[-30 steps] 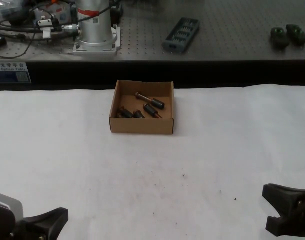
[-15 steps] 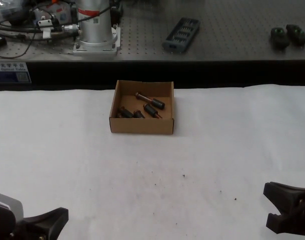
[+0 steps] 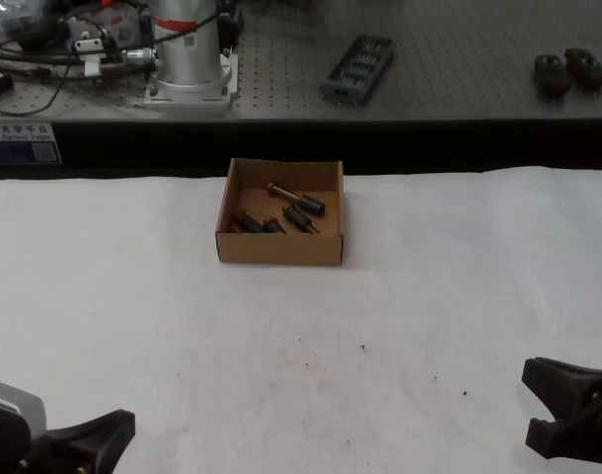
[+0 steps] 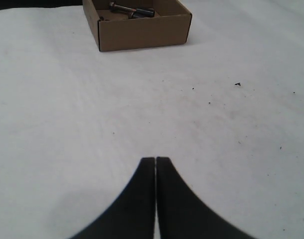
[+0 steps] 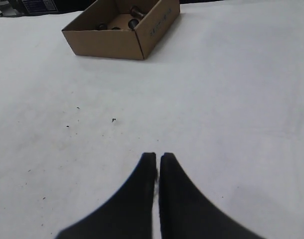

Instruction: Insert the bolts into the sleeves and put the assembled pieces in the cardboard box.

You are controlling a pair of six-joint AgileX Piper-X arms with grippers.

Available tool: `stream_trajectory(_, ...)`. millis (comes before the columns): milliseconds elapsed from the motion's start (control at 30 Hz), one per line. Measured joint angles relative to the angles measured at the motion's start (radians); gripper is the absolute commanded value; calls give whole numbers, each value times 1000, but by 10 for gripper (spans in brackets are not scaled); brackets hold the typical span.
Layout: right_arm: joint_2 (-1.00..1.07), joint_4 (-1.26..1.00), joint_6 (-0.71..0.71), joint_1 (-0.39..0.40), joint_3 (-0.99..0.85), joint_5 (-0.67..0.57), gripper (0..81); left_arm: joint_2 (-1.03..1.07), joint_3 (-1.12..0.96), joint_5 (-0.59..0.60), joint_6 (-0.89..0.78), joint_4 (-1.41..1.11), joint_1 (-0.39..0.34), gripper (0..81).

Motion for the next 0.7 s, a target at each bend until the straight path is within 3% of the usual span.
stream_trajectory(700, 0, 0, 7, 0, 3, 6, 43, 0, 0, 0, 0, 0, 0, 6)
